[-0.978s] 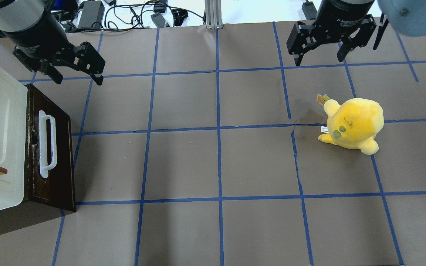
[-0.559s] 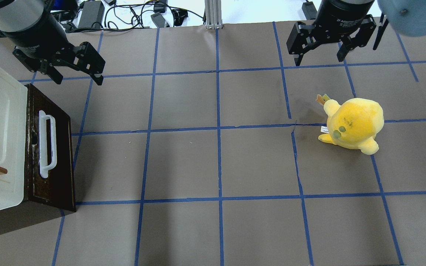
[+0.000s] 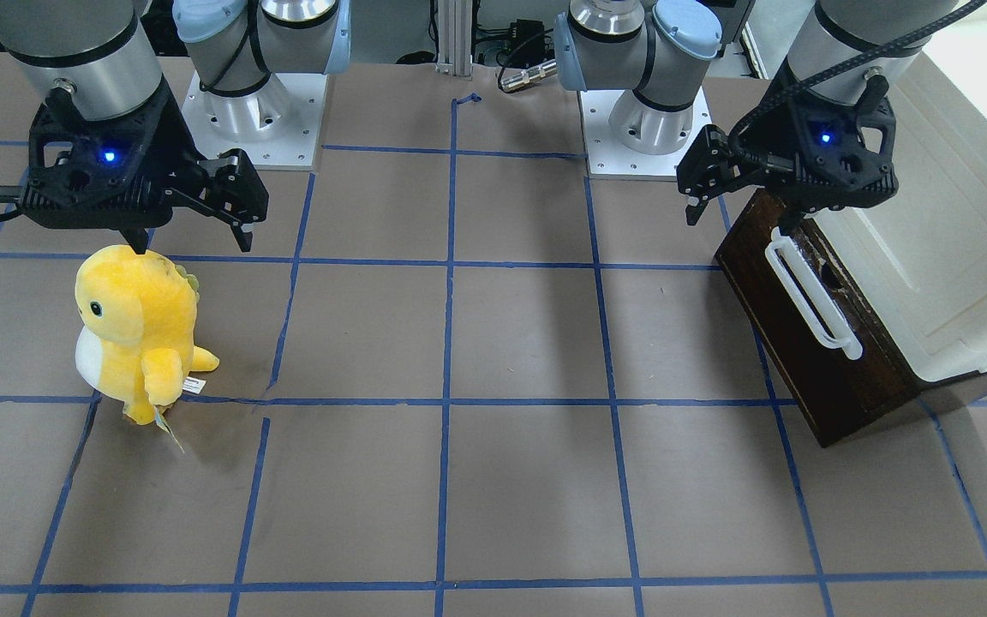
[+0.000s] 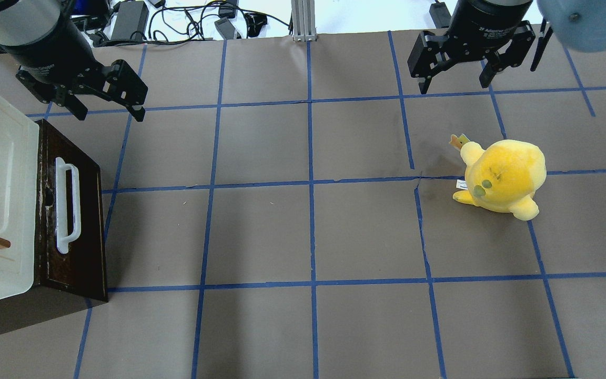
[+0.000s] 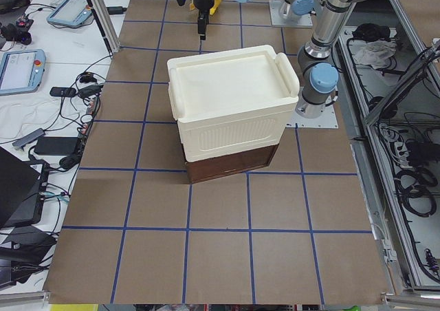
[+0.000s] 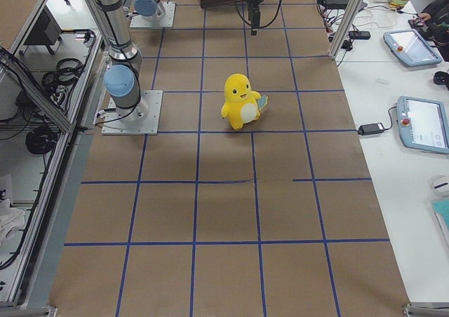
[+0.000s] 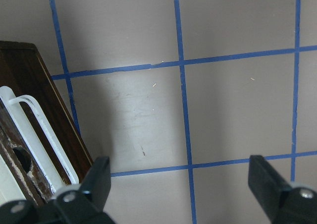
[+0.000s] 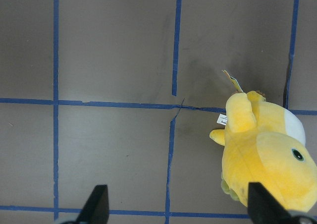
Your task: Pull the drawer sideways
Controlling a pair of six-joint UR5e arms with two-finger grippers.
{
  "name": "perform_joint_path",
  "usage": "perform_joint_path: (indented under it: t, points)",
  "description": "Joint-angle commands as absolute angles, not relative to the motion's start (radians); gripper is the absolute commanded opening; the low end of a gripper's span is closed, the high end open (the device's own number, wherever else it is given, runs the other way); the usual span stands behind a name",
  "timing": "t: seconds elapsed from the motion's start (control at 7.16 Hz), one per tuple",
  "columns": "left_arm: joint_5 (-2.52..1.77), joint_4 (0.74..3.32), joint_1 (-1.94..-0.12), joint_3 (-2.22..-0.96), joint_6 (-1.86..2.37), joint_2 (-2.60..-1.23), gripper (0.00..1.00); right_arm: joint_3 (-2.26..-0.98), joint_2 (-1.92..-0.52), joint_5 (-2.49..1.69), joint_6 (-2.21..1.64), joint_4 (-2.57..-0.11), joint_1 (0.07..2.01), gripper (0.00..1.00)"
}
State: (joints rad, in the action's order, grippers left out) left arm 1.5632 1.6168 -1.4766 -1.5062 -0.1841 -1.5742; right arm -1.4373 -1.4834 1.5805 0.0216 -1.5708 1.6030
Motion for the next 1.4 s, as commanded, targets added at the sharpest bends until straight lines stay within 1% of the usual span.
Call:
perform_joint_path:
  t: [0.0, 0.14, 0.42, 0.56, 0.84, 0.98, 1.26]
  points:
    - [1.568, 1.617, -1.473, -1.493, -0.187, -1.578, 1.0, -1.437, -1.483, 1.58, 0.021, -1.571, 1.603, 1.0]
    - [1.58, 1.617, -1.473, -1.493, -0.187, -1.574, 1.0, -1.437, -1.483, 1.58, 0.021, -1.571, 1.603, 1.0]
    - [1.582, 1.612, -1.479, -1.517, -0.122, -1.615, 1.0, -1.437, -1.483, 1.582, 0.021, -1.571, 1.603, 1.0]
    - [1.585, 1.585, -1.489, -1.554, -0.045, -1.635, 1.0, -1.437, -1.483, 1.58, 0.021, -1.571, 1.603, 1.0]
    - [1.746, 1.433, -1.512, -1.682, 0.051, -1.678, 1.0, -1.437, -1.483, 1.58, 0.021, -1.571, 1.603, 1.0]
    - [1.776, 1.411, -1.523, -1.716, 0.081, -1.69, 1.0, -1.437, -1.483, 1.582, 0.021, -1.571, 1.603, 1.0]
    - [1.847, 1.408, -1.523, -1.724, 0.083, -1.71, 1.0, -1.437, -1.483, 1.58, 0.023, -1.571, 1.603, 1.0]
